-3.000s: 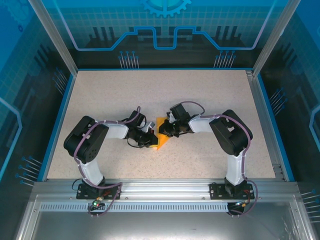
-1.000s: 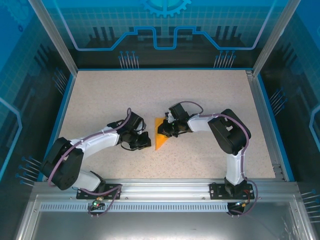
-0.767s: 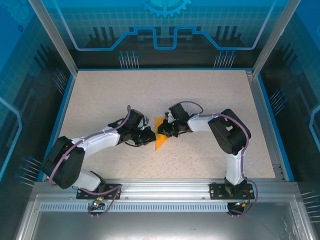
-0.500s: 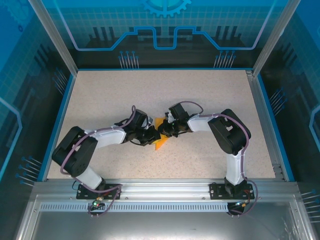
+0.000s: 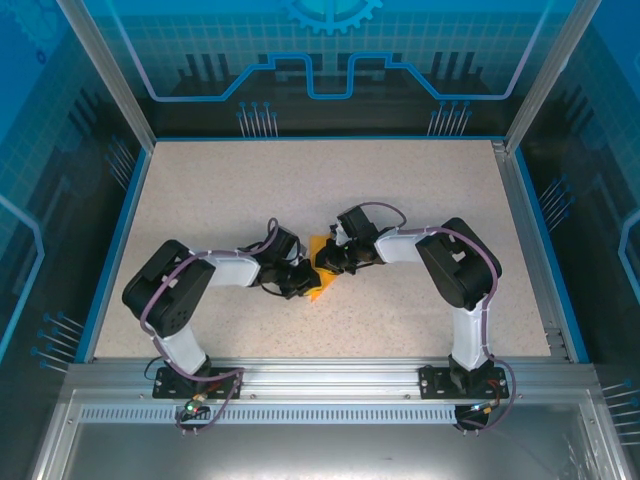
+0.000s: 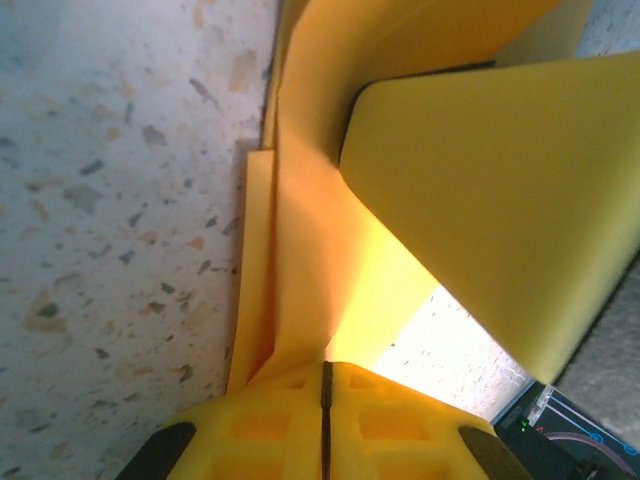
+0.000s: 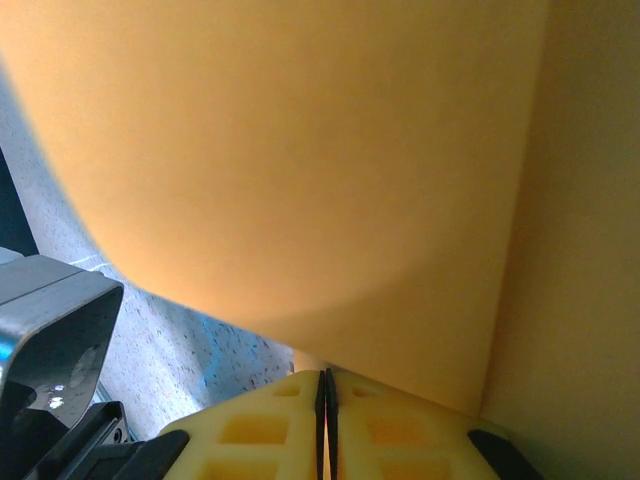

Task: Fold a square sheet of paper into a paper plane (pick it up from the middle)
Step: Fourth fold the wing at the center of the table.

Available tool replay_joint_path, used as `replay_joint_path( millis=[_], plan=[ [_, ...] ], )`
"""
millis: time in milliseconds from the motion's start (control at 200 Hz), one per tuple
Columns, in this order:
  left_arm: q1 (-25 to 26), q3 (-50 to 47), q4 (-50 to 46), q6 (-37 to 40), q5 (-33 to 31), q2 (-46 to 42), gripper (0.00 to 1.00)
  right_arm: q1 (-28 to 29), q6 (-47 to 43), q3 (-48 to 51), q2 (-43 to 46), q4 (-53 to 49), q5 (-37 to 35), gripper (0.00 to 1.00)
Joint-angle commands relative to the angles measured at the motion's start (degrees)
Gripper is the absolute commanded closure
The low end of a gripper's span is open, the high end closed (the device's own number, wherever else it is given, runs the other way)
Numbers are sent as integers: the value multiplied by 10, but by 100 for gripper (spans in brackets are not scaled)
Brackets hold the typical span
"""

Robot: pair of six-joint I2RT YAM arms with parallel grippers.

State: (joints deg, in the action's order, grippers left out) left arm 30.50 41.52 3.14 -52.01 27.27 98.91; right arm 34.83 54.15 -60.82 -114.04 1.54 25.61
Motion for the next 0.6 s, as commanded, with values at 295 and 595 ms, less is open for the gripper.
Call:
replay_joint_path(
  millis=[295,595],
  plan=[
    [20,-71,-106,31,-15,-31,91,0,-9,17,-58,-81,-68,88],
    [20,-71,-172,58,-34,-66,91,1,-7,18,-56,-80,-67,88]
  ],
)
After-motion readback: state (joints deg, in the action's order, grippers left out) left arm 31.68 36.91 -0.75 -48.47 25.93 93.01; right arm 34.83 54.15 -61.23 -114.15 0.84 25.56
